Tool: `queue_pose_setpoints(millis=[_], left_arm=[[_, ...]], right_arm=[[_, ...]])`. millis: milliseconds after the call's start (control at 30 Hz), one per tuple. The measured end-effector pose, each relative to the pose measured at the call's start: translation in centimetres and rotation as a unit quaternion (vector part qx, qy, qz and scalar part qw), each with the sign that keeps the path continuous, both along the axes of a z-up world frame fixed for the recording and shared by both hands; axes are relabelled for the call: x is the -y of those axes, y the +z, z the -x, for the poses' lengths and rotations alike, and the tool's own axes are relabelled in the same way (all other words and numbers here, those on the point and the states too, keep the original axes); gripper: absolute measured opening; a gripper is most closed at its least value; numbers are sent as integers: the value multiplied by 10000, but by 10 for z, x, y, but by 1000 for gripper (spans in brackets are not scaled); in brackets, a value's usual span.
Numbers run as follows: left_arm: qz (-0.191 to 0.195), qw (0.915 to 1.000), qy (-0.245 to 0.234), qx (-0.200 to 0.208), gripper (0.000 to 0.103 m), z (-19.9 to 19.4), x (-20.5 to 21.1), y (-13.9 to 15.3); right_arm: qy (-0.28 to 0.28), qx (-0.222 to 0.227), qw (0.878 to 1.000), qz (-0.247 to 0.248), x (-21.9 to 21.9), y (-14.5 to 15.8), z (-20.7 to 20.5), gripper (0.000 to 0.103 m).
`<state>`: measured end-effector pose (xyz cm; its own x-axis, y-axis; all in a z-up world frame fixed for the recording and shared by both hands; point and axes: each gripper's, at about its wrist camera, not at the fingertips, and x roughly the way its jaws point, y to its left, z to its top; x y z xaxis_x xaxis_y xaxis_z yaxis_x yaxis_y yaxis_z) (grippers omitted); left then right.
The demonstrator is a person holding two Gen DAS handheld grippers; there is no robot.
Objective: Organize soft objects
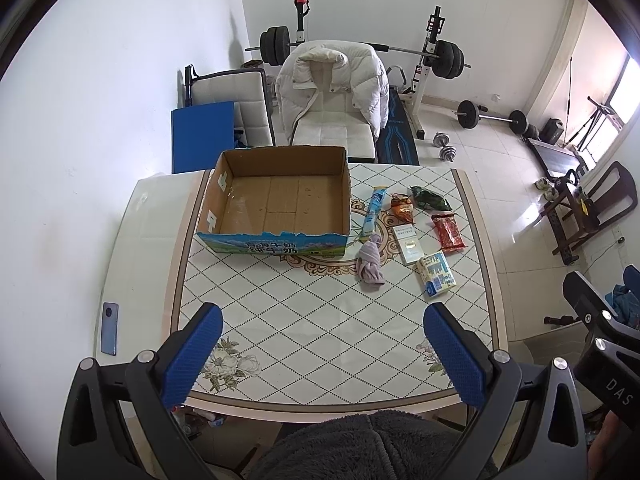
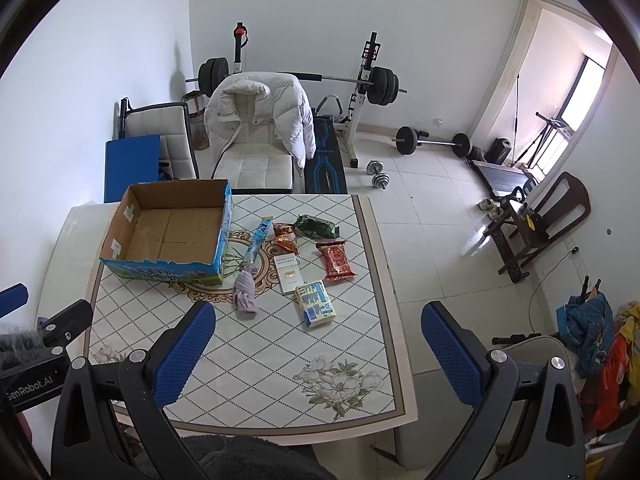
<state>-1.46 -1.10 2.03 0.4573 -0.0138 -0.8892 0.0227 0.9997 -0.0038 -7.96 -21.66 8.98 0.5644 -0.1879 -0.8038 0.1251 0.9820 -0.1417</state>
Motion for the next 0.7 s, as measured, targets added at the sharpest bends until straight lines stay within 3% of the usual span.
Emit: queue_pose_setpoints(millis=[700], left_arm=[[15, 9996, 73, 290, 103, 4, -4, 1]], right_arm=[[-54, 235, 9997, -8, 6, 1, 6, 103]])
